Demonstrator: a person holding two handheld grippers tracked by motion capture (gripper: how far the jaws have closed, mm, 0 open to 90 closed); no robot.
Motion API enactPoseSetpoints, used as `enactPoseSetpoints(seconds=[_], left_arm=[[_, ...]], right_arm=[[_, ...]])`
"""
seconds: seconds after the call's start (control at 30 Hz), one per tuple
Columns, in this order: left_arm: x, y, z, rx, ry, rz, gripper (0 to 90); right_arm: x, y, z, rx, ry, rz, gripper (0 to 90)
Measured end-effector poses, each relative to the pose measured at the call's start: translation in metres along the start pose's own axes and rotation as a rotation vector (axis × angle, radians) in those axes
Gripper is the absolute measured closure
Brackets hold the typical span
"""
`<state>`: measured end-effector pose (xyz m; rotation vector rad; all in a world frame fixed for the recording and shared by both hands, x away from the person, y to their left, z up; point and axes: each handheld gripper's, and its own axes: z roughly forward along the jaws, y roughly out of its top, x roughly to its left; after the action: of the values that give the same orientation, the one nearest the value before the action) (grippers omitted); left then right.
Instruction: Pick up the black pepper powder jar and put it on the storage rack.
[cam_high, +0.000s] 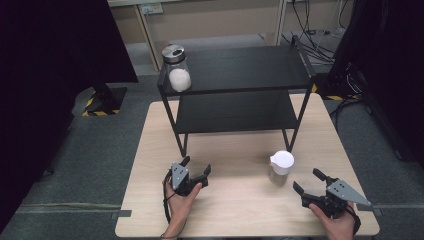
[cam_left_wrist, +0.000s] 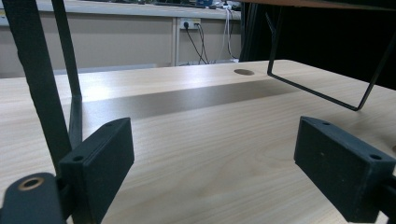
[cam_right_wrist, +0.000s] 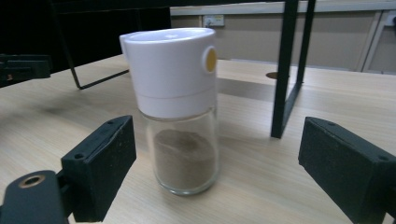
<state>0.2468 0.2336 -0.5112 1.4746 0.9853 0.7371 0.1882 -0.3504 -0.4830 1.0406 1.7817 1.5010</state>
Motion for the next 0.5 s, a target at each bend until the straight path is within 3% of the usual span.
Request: enactPoseSetpoints(seconds=[0.2, 0.5], left_arm=[[0.0, 0.0, 0.0, -0.001, 0.0, 0.004, 11.5], [0.0, 0.0, 0.0, 0.0, -0.002, 0.003, 11.5]], right_arm=[[0.004, 0.007, 0.016, 0.027, 0.036, -0.021, 11.5], [0.01, 0.014, 0.042, 0.066, 0.042, -0.04, 12.8]])
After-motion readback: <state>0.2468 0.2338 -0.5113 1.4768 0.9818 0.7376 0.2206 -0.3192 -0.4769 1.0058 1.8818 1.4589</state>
